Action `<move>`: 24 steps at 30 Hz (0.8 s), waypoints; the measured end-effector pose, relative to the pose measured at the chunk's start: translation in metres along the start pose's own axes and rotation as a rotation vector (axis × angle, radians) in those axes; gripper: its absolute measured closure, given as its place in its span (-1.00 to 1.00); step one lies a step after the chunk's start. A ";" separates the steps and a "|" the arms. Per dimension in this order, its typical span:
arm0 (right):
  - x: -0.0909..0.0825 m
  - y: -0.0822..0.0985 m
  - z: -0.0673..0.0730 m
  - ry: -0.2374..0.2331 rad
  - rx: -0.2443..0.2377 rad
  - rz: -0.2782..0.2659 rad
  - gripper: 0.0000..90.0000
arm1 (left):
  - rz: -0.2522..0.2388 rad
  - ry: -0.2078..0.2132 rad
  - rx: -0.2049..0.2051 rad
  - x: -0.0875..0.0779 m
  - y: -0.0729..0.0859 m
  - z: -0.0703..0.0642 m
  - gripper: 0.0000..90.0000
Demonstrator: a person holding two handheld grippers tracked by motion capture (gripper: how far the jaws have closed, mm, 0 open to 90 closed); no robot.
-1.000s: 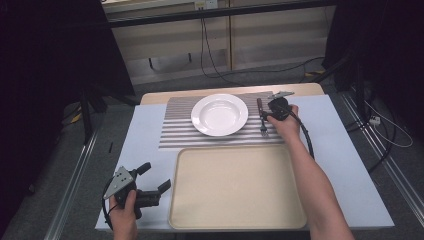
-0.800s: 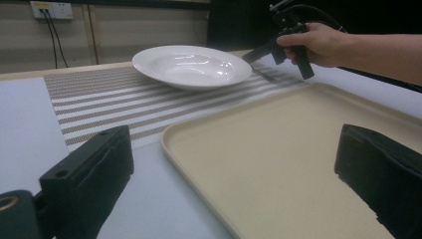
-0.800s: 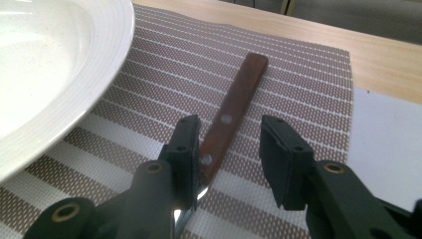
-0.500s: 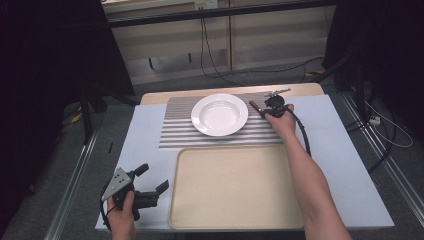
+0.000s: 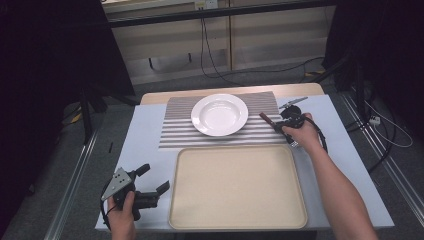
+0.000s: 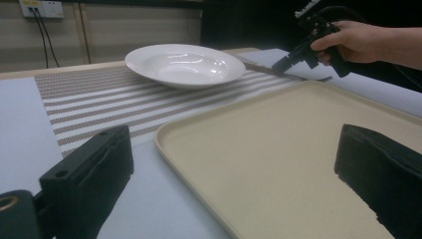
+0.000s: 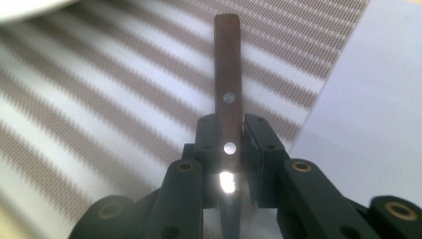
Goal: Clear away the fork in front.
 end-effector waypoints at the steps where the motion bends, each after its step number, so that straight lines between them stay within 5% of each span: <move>1: -0.003 0.004 0.001 -0.002 -0.011 0.009 0.73 | 0.002 0.000 0.001 0.001 0.000 0.000 -0.95; 6: -0.013 0.018 0.004 -0.019 -0.031 0.045 0.73 | -0.004 -0.005 -0.003 0.001 0.000 0.001 -0.95; 24: -0.016 0.021 0.011 0.011 -0.050 0.086 0.71 | -0.004 0.000 -0.002 0.003 -0.001 0.002 -0.95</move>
Point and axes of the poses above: each handheld gripper's, and its own axes: x roughly forward along the jaws, y roughly out of its underside, z roughly to its left, the point moved 7 cm from there along x, roughly forward along the jaws, and after that the axes turned 8 degrees about z, right-handed, at the moved point
